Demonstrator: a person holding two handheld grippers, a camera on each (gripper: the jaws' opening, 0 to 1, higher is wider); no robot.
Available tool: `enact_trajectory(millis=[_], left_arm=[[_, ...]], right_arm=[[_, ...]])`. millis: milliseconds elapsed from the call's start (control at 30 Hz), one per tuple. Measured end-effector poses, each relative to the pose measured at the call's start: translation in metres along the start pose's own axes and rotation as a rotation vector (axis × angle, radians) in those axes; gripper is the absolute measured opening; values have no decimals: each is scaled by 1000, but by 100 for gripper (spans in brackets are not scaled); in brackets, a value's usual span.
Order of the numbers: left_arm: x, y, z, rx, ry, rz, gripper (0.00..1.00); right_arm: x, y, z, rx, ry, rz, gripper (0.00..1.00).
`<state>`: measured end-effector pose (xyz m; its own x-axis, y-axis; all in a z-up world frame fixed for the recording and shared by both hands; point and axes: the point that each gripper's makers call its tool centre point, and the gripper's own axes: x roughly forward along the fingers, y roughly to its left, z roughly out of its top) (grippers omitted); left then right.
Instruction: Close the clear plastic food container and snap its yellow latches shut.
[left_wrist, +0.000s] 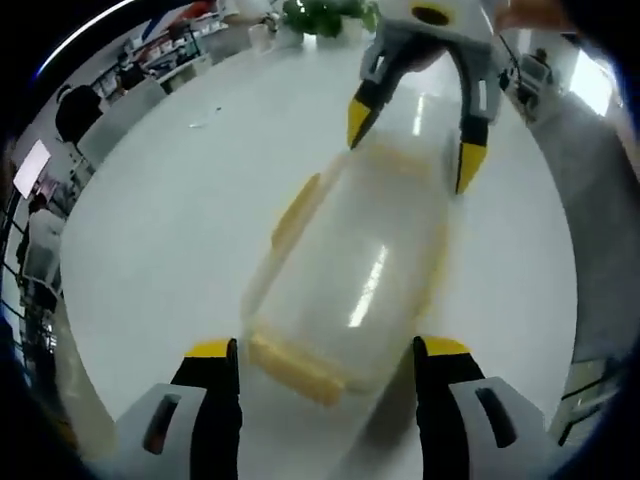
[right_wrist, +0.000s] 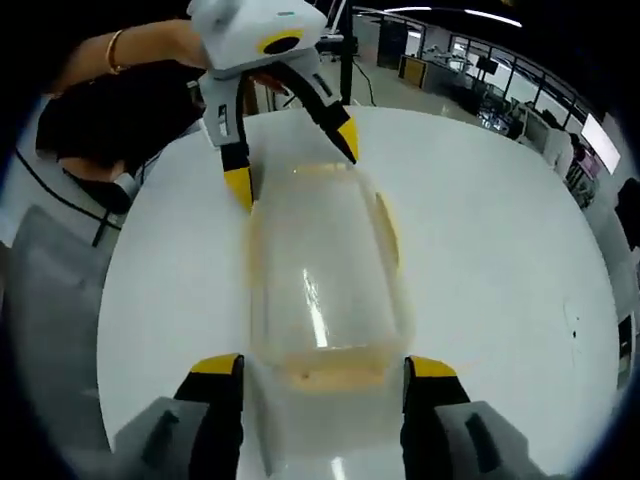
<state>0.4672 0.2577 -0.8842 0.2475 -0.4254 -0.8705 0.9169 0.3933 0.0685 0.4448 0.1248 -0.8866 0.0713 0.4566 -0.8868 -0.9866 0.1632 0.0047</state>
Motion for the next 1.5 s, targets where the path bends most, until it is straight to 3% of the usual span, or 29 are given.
enact_trajectory(millis=[67,233,567,1067,1100,1333,1400,1500], left_arm=[[0,2,1,-19,-8,15,70],[2,-2,3,-28,-21,-16,64],[5,-4,5,-64,-36,-42,66],[-1,-7,-4,34,28,-88,60],[-2,-10,-7,97,51,-112,59],[-3,-10,-8,106,52,-123,58],[-3,-10,-8,115,55,-127,58],[-3,-10,-9,116,57,-128,58]], right_arm=[[1,0,-1,-4,7,-1,63],[5,1,-2,-4,8,-5,62],[5,-2,0,16,-4,-14,60],[2,-4,-4,-63,29,28,53],[1,-4,-6,-79,41,36,52],[-1,-4,-9,-125,73,58,44],[-2,-5,-10,-133,82,59,38],[-1,-6,-10,-129,88,62,38]])
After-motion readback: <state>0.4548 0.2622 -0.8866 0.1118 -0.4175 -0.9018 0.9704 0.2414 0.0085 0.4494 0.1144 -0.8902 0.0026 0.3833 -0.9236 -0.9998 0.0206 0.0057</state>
